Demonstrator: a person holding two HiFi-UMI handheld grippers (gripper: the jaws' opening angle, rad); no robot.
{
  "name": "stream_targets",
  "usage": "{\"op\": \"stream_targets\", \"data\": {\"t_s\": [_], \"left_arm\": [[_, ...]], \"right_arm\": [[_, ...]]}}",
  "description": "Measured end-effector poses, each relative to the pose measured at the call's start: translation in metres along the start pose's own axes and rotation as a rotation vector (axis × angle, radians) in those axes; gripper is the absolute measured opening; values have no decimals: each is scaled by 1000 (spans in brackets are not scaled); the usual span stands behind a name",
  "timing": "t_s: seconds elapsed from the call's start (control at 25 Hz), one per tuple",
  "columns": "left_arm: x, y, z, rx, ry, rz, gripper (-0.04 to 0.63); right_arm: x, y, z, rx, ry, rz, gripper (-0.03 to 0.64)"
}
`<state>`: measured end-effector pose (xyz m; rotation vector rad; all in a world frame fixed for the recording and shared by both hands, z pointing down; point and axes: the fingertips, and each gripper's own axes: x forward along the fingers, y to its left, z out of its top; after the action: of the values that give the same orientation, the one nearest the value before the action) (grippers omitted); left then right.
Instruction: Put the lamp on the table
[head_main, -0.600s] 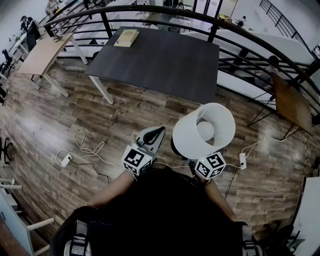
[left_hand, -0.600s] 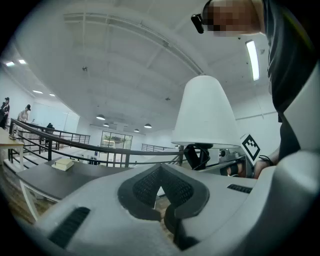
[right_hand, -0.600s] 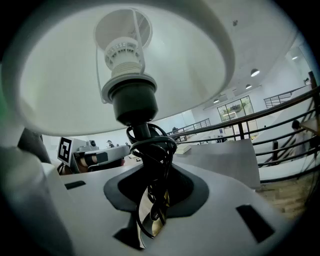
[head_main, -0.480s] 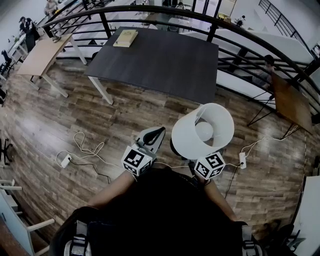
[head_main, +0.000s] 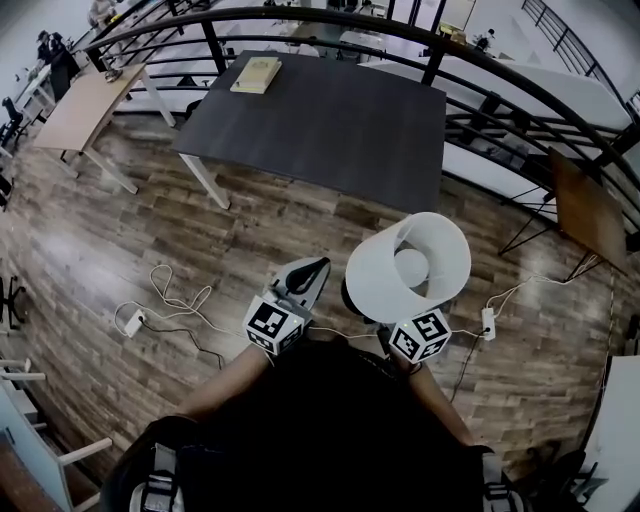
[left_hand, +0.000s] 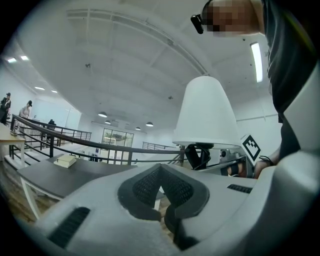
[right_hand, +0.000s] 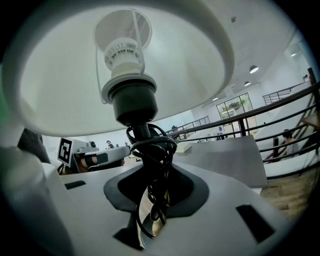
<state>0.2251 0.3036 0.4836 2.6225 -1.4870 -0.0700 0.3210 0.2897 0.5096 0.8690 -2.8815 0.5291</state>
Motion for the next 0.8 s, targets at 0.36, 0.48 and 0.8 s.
{"op": "stream_targets", "data": {"t_s": [0.36,0.48,0.8], "left_arm": [[-2,100,-1,-23,9,-7,9],[-3,148,12,-9,-8,-13,9],[-18,245,40,16,-13,-49,9]], "right_arm": [[97,7,7,-1,5,-11,97],[141,11,13,10,-4,-26,97],[245,46,39,12,-25,-18,97]]}}
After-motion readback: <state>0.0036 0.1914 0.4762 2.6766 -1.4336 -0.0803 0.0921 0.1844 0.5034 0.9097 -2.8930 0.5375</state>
